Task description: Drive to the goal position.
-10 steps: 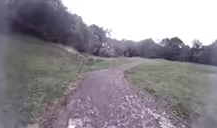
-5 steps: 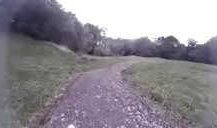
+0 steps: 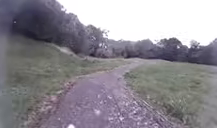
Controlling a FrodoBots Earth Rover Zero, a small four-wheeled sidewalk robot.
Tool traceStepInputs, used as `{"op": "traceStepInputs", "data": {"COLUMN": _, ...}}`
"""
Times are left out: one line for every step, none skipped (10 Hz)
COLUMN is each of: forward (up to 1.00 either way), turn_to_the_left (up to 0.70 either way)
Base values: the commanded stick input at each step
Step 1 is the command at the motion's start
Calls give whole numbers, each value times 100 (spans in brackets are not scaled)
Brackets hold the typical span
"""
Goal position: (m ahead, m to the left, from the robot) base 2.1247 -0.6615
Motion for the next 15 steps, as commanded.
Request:
{"op": "traceStepInputs", "data": {"forward": 85, "turn_to_the_left": 0}}
{"op": "traceStepInputs", "data": {"forward": 85, "turn_to_the_left": 0}}
{"op": "traceStepInputs", "data": {"forward": 85, "turn_to_the_left": 0}}
{"op": "traceStepInputs", "data": {"forward": 85, "turn_to_the_left": 0}}
{"op": "traceStepInputs", "data": {"forward": 85, "turn_to_the_left": 0}}
{"op": "traceStepInputs", "data": {"forward": 85, "turn_to_the_left": 0}}
{"op": "traceStepInputs", "data": {"forward": 85, "turn_to_the_left": 0}}
{"op": "traceStepInputs", "data": {"forward": 85, "turn_to_the_left": 0}}
{"op": "traceStepInputs", "data": {"forward": 85, "turn_to_the_left": 0}}
{"op": "traceStepInputs", "data": {"forward": 85, "turn_to_the_left": 0}}
{"op": "traceStepInputs", "data": {"forward": 85, "turn_to_the_left": 0}}
{"op": "traceStepInputs", "data": {"forward": 85, "turn_to_the_left": 0}}
{"op": "traceStepInputs", "data": {"forward": 85, "turn_to_the_left": 0}}
{"op": "traceStepInputs", "data": {"forward": 85, "turn_to_the_left": 0}}
{"op": "traceStepInputs", "data": {"forward": 85, "turn_to_the_left": 0}}
